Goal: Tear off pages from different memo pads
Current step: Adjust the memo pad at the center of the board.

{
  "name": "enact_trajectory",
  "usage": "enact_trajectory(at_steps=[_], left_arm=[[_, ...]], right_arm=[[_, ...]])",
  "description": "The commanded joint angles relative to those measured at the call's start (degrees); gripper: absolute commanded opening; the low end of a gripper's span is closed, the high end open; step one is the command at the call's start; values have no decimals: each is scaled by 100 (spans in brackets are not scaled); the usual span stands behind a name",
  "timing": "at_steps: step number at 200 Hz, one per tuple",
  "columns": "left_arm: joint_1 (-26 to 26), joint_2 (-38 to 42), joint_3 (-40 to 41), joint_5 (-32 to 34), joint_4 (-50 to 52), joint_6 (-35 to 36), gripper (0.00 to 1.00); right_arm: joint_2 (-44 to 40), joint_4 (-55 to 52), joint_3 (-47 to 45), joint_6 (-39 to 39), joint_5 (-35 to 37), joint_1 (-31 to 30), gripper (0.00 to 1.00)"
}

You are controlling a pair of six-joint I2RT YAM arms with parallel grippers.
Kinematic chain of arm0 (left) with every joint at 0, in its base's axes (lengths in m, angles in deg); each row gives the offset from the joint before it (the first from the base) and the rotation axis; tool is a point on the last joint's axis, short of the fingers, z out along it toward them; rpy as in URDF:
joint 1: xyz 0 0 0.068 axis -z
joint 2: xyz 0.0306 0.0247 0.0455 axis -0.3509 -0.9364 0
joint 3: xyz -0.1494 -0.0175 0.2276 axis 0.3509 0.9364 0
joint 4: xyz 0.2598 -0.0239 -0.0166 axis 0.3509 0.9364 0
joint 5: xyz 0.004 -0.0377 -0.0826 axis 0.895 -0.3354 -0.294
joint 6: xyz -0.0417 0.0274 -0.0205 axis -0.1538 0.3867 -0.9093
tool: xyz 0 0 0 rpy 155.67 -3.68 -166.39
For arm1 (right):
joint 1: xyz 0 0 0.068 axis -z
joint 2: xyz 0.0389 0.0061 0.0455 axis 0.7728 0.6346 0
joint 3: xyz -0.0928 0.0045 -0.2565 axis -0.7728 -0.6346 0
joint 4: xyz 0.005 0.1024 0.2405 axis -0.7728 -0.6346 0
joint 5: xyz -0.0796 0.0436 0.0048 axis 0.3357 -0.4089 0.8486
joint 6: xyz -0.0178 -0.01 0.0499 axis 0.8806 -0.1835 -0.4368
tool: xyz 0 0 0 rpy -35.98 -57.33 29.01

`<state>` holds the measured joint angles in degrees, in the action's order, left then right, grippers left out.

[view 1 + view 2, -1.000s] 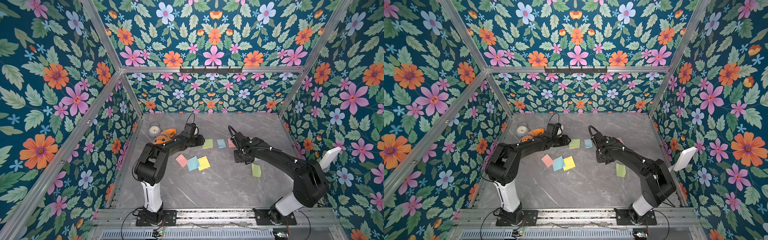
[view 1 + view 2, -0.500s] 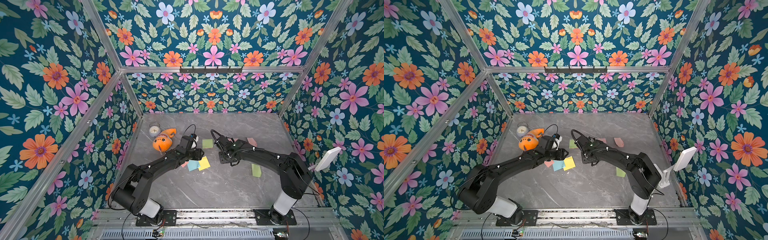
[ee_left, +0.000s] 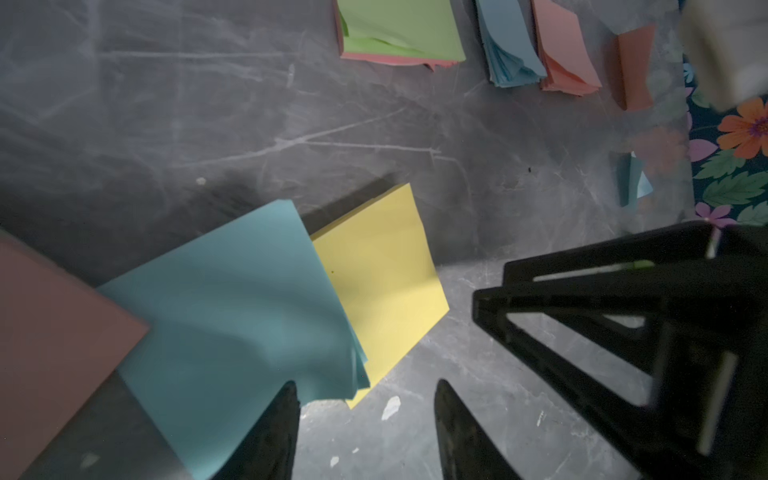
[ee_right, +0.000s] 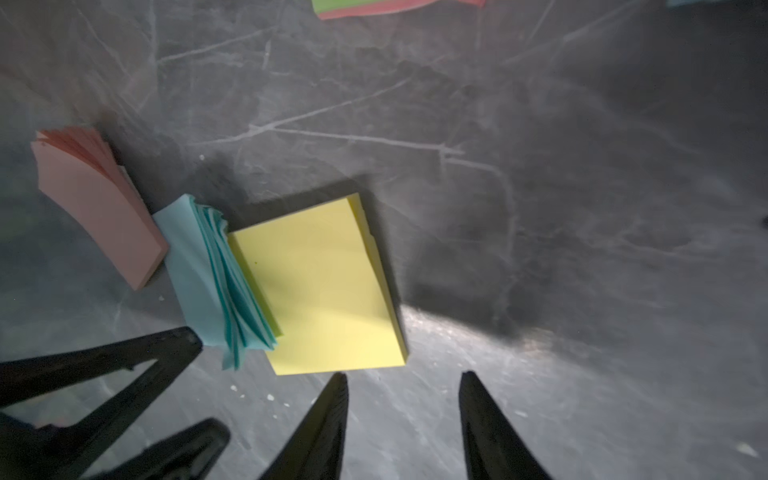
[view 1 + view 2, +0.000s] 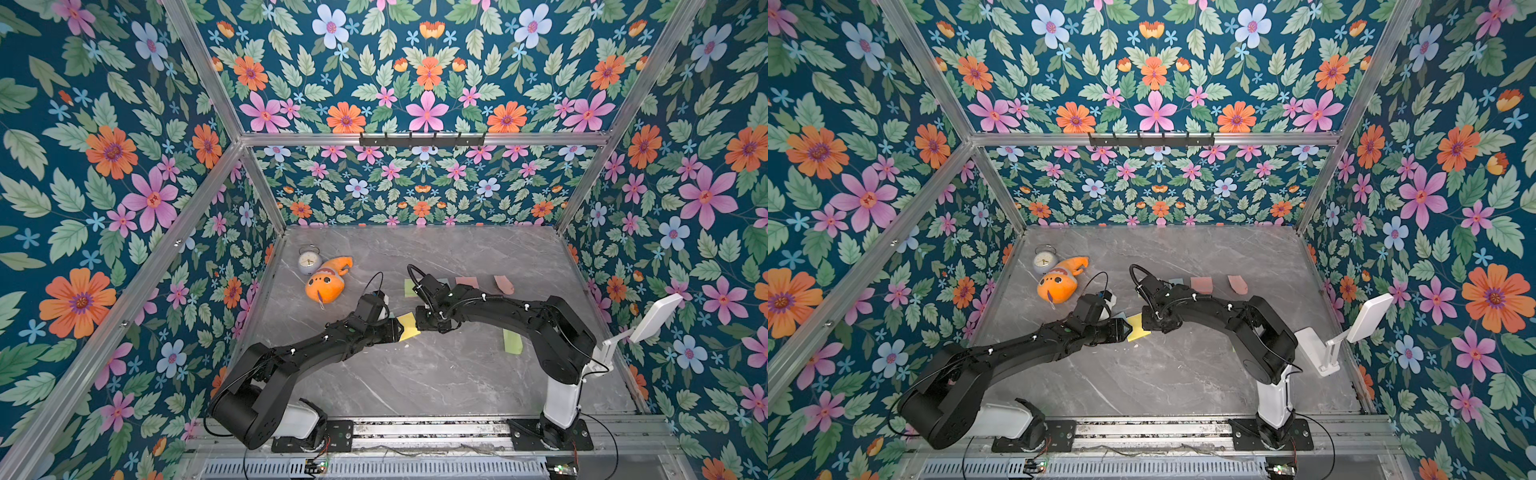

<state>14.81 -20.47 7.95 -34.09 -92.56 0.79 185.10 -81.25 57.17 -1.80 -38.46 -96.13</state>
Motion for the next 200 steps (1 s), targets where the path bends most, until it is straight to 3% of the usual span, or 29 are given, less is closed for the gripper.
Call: enact_trajectory(at_steps=[1,31,62,91,135,200], left_arm=[[77,54,-86,-48,-238,-111,54],[77,-8,-300,-131,-350,32,52],[163,-491,-436,-634,-929,13,49],[156,-1003,-586,-662,-980,176,49],[88,-1200,-684,-184,47,391,49],[-544,-446,-239,276,949,437,50]], right_arm=[[27,328,55,-260,-218,-3,46],[54,178,135,-267,-81,20,46],[-191,351,-198,-432,-106,233,46],[-329,339,-332,-437,-88,281,46],[-320,391,-361,-483,-203,245,45],[-83,367,-98,-405,-427,231,45]])
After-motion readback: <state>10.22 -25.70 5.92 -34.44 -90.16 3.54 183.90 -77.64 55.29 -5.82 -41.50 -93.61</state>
